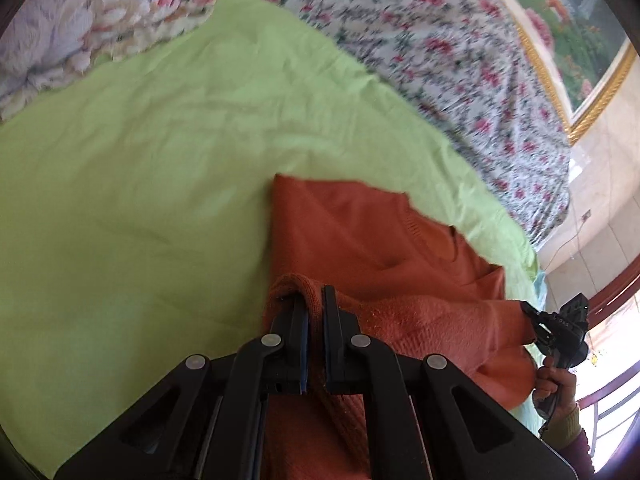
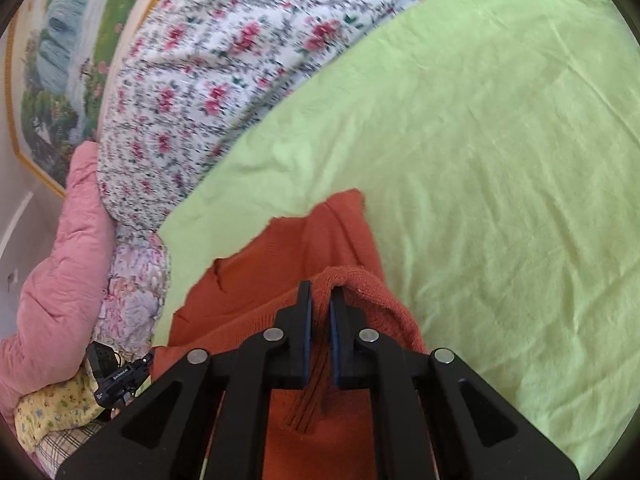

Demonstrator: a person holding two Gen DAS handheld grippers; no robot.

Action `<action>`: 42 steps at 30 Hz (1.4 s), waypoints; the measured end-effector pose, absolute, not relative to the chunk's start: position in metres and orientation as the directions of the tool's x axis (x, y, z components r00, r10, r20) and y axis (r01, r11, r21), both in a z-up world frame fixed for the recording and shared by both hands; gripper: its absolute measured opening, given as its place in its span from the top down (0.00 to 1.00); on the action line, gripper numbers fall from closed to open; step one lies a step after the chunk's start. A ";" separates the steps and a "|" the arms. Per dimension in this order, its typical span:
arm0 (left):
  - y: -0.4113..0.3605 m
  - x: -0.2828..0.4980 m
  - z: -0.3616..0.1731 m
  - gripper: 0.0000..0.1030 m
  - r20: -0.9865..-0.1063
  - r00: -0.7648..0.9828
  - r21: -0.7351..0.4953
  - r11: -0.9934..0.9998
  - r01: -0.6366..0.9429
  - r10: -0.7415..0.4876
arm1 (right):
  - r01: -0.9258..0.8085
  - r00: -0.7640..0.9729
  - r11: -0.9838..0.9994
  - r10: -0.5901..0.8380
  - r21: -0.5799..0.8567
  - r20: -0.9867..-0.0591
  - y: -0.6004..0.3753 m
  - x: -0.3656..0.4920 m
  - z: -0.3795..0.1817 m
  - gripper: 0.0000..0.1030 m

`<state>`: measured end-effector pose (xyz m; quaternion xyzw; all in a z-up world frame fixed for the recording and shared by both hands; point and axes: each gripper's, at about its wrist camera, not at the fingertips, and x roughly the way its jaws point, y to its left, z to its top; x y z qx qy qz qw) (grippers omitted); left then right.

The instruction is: Fold small clothes

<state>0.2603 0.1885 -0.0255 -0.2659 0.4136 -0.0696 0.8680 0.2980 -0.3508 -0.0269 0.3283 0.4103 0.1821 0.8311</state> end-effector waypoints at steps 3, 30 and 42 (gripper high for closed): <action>0.196 0.257 -0.032 0.93 -0.671 0.641 -0.566 0.816 -0.116 -0.374 | 0.009 0.582 0.736 0.546 0.677 -0.602 -0.351 0.299 -0.033 0.85; 0.064 0.344 -0.003 0.79 -0.839 0.496 -0.193 0.975 0.112 -0.223 | -0.228 0.514 0.916 0.402 0.331 -0.758 -0.247 0.357 -0.018 0.57; 0.116 0.348 0.021 0.70 -0.768 0.614 -0.276 0.959 -0.060 -0.183 | -0.143 0.688 0.895 0.397 0.423 -0.608 -0.278 0.342 0.017 0.56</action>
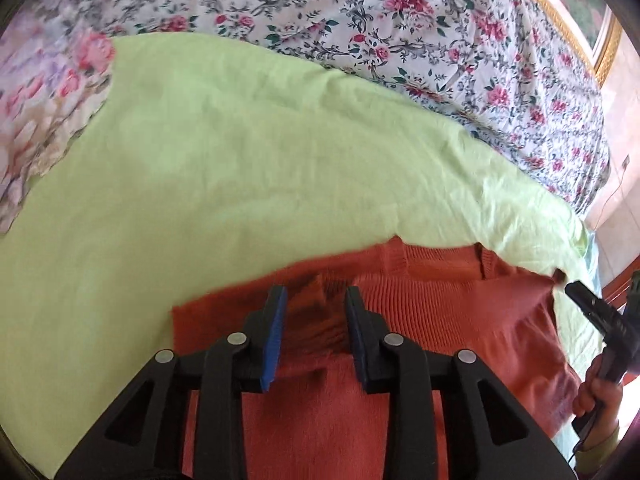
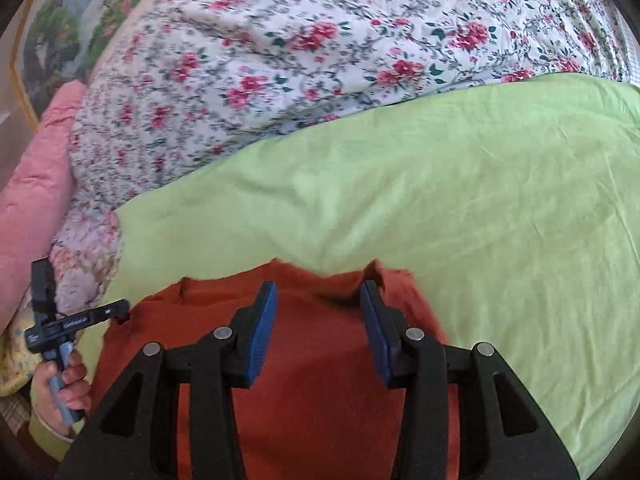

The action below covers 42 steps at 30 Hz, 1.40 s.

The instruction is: Fold small clothes

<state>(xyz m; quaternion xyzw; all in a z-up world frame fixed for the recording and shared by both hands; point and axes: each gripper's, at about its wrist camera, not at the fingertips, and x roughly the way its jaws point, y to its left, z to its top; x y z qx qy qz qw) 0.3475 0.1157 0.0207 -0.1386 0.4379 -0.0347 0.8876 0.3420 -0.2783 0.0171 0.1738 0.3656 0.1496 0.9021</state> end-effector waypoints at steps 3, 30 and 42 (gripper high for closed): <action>0.107 0.311 0.026 0.69 -0.756 0.614 -0.293 0.956 -0.009 -0.225 | -0.213 0.637 0.883 0.450 0.417 -0.627 -0.264 0.323 0.015 0.49; 0.127 0.292 -0.005 0.55 -0.798 0.581 -0.248 0.966 -0.072 -0.161 | -0.232 0.475 0.949 0.303 0.214 -0.826 -0.160 0.406 -0.031 0.51; 0.176 0.298 0.017 0.53 -0.770 0.625 -0.341 0.910 -0.236 -0.127 | -0.217 0.552 0.885 0.459 0.412 -0.696 -0.218 0.256 0.011 0.38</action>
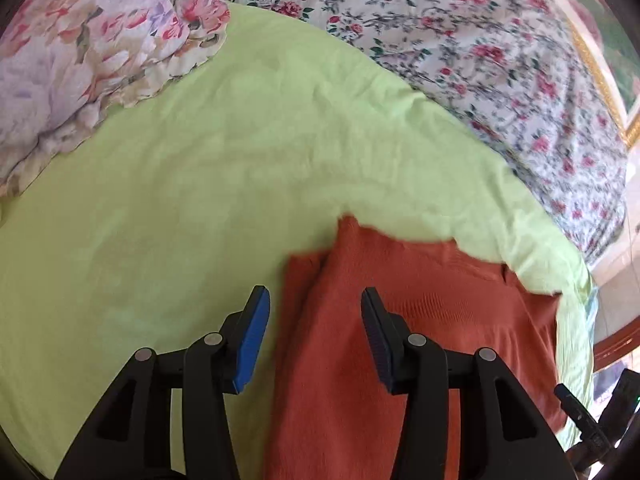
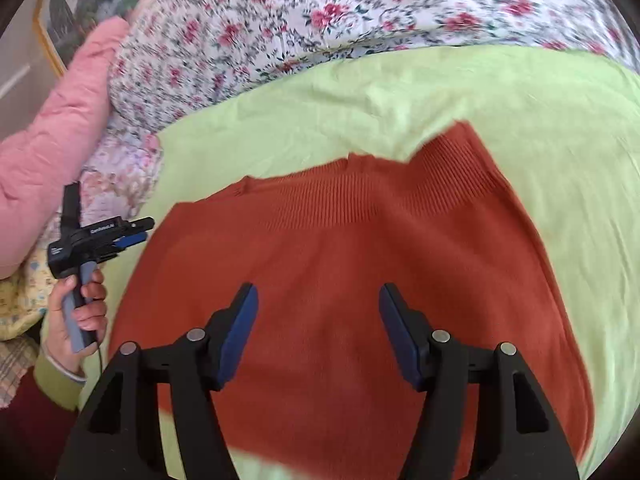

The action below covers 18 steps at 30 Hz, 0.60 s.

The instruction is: Fold small clothes

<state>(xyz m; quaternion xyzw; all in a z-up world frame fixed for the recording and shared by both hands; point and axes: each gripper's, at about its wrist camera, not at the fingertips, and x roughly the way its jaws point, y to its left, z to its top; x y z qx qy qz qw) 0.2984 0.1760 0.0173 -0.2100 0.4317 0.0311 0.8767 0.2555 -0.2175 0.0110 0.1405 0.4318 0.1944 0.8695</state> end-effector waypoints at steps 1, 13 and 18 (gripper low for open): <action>0.171 0.284 0.018 0.53 -0.765 0.630 -0.344 0.913 -0.219 -0.137 | -0.208 0.556 0.881 0.464 0.425 -0.690 -0.222 0.244 0.011 0.38; 0.101 0.140 0.014 0.44 -0.719 0.624 -0.454 0.887 -0.089 -0.306 | -0.103 0.565 0.843 0.486 0.527 -0.667 -0.252 0.153 0.001 0.38; 0.088 0.112 -0.005 0.43 -0.733 0.581 -0.489 0.867 -0.091 -0.353 | -0.101 0.566 0.836 0.494 0.539 -0.660 -0.247 0.128 0.003 0.37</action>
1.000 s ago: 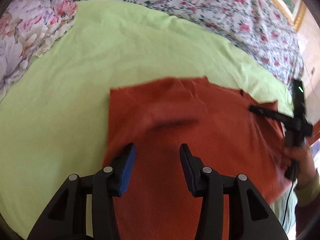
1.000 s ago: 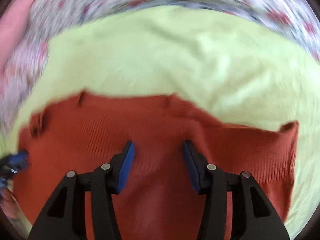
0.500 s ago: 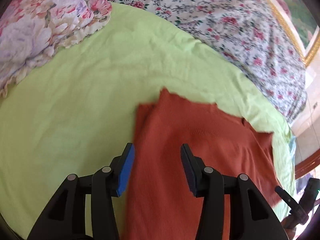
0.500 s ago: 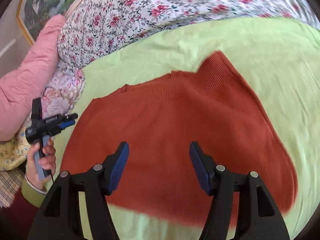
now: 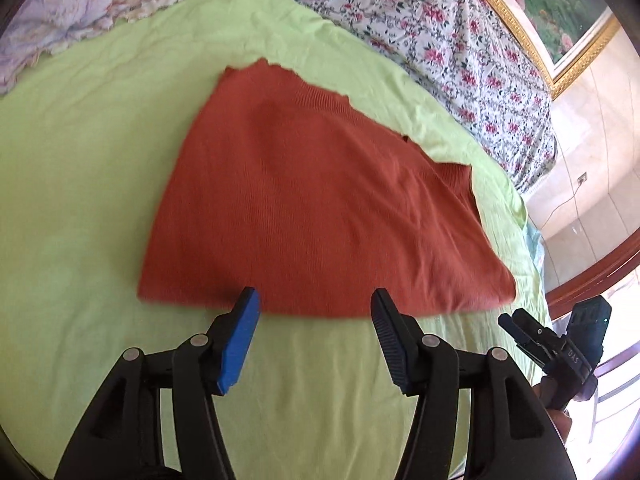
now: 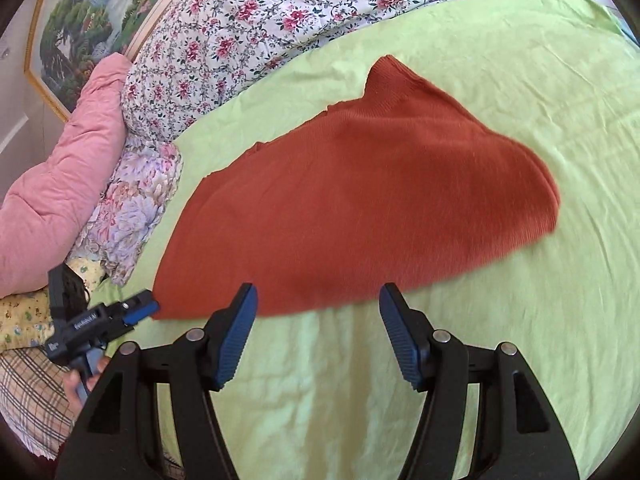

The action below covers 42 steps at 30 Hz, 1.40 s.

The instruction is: Fold small clothes

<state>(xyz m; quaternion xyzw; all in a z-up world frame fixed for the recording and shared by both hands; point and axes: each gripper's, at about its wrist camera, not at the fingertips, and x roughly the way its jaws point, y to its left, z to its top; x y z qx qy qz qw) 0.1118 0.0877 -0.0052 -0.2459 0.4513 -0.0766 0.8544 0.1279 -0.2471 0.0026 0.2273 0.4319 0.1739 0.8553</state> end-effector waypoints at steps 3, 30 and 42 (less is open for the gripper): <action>0.085 0.100 -0.016 0.43 -0.736 0.573 -0.505 0.856 -0.109 -0.361 | -0.108 0.567 0.837 0.495 0.536 -0.658 -0.244 0.116 0.003 0.36; 0.117 0.125 -0.047 0.33 -0.652 0.672 -0.676 0.671 -0.305 -0.351 | -0.130 0.524 0.815 0.541 0.565 -0.659 -0.234 0.087 -0.009 0.34; 0.090 0.156 -0.013 0.88 -0.686 0.698 -0.511 0.819 -0.259 -0.207 | -0.137 0.534 0.814 0.540 0.564 -0.650 -0.246 0.104 -0.002 0.34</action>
